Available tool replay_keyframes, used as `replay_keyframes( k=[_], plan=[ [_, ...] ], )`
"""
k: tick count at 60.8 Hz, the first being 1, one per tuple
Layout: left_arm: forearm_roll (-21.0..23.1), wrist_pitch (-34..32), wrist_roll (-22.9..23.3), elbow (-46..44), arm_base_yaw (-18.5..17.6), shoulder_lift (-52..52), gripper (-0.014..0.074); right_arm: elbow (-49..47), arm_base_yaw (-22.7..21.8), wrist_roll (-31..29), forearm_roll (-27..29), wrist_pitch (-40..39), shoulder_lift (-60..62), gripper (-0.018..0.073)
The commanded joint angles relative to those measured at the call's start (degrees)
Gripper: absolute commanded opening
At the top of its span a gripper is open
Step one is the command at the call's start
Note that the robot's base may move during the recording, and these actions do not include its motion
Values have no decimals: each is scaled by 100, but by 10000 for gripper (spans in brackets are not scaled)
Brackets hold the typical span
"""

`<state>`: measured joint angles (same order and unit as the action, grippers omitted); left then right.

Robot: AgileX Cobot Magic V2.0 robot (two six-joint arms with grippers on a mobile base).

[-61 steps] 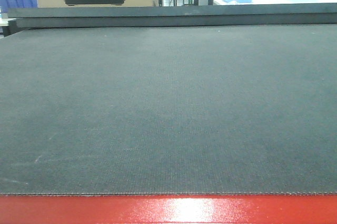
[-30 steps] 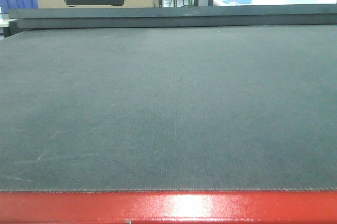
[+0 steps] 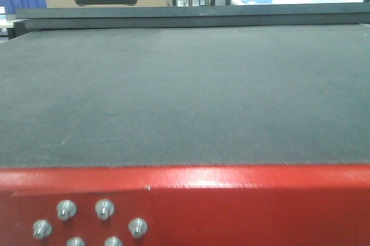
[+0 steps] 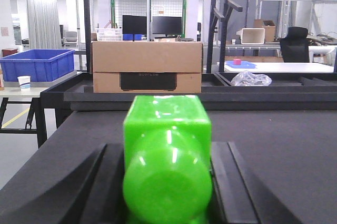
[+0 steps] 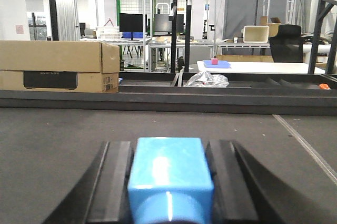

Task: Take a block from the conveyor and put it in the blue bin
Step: 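Drive the base away from the conveyor while holding both blocks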

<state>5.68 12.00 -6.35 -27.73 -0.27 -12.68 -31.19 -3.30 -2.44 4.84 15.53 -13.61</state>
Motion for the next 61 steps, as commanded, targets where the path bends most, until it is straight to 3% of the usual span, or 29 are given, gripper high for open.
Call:
replay_keyframes(
  k=[1,61],
  plan=[
    [47,-101,-11,-33,-37,33,-111,-32,-3,-47,-16,-147,29,-162],
    [47,-101,-11,-33,-37,33,-111,-32,-3,-47,-16,-147,29,-162]
  ],
)
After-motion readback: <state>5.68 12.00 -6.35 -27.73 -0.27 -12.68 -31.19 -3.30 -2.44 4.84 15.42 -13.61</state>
